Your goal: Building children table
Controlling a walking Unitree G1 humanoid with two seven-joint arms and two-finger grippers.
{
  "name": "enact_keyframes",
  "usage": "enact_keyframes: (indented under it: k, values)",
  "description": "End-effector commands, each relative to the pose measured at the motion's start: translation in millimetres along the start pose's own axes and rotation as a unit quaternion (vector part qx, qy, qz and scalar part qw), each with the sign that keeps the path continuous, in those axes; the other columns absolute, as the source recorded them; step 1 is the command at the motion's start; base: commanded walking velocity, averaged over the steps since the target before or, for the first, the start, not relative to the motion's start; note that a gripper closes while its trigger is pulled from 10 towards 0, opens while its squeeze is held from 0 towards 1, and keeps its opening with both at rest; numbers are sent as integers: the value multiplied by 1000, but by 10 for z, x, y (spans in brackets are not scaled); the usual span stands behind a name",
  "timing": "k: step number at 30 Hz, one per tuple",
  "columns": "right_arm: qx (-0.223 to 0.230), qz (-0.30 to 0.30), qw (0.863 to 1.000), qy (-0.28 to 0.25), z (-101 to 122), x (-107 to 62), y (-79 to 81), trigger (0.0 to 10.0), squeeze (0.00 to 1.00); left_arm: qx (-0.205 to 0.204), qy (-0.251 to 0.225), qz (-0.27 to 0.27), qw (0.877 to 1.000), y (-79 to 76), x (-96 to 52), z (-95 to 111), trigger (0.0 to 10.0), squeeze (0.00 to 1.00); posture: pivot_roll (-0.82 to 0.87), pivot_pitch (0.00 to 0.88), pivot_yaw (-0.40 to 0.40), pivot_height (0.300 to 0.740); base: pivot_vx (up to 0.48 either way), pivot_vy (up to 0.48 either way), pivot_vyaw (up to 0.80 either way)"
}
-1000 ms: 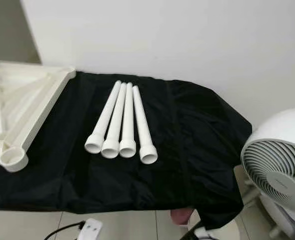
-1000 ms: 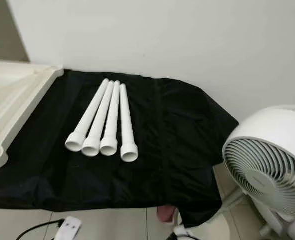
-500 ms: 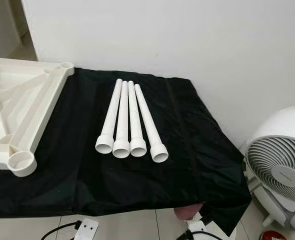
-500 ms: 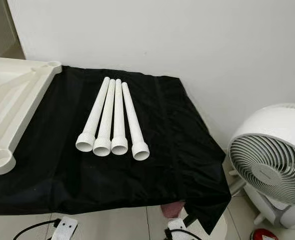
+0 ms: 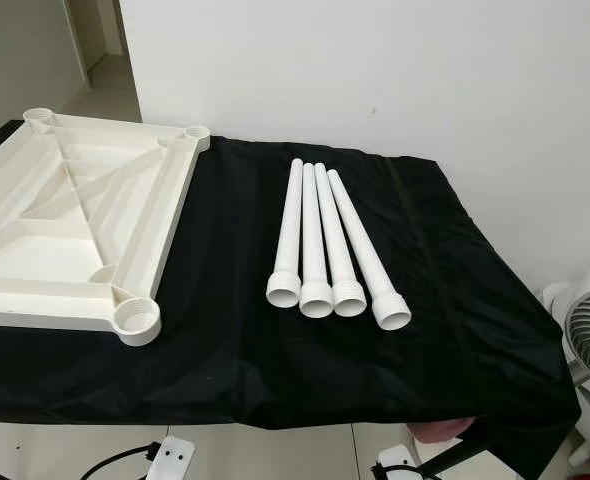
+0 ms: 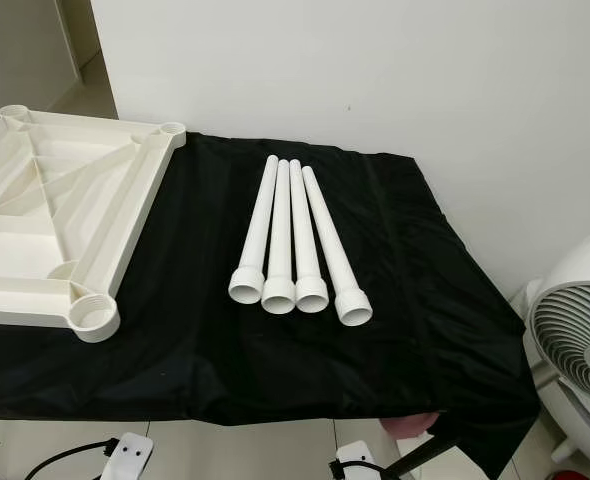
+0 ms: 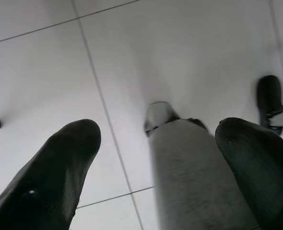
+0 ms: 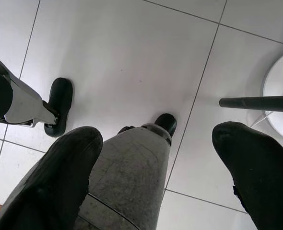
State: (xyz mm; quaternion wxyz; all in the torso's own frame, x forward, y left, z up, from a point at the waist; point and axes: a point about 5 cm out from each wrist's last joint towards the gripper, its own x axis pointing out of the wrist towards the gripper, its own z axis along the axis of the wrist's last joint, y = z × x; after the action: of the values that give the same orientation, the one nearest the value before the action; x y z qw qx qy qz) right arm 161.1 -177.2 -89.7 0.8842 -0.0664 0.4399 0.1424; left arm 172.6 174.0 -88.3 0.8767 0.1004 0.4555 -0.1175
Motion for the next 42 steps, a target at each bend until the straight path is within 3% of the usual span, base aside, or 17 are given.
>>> enact_keyframes:
  k: [1,13,25,42]
  values:
    - [0,-5,1000,12,-53,-22,-42,10000,0,-1,8,-4,1000,-31,-2,-38,10000,0,66,7,-72,740,0,296,0]
    - [-10,2,1000,11,-51,-19,-22,10000,0,1,8,-4,1000,-29,-2,-37,10000,0,72,0,-73,740,0,301,0]
    - [-12,2,1000,12,-53,-19,-20,10000,0,-17,19,-5,1000,-17,-7,-66,10000,0,73,0,-67,740,0,0,0]
    - [-10,6,1000,17,-62,-6,33,10000,0,-11,51,-7,999,-32,-21,-163,10000,0,71,6,-63,740,0,0,0]
